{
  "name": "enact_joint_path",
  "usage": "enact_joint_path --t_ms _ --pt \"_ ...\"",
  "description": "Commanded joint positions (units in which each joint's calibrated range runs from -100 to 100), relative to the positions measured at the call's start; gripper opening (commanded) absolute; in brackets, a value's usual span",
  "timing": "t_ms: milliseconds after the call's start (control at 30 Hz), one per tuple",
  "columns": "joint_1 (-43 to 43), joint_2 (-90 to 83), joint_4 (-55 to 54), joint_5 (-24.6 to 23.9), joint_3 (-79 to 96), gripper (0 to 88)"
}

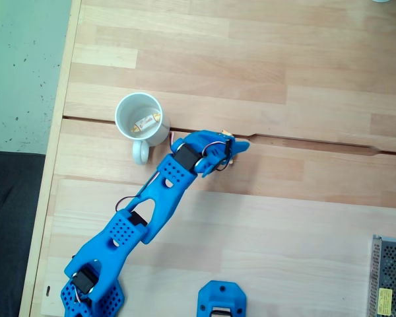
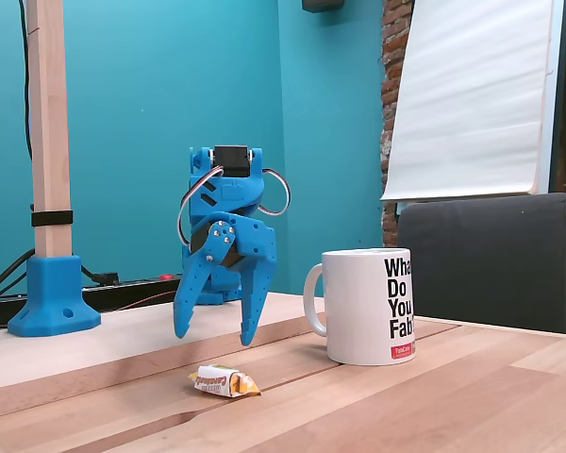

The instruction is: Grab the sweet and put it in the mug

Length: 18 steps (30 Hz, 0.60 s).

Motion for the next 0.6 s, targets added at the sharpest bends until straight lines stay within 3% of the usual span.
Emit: enact_joint_path --t_ms 0,233,567 --pt "0.00 -0.70 -1.25 0.20 -2.34 29.6" --pt "0.00 0.42 -3.26 0.00 -2.42 29.6" --pt "-0.07 1.11 -3.18 -3.91 -2.34 29.6"
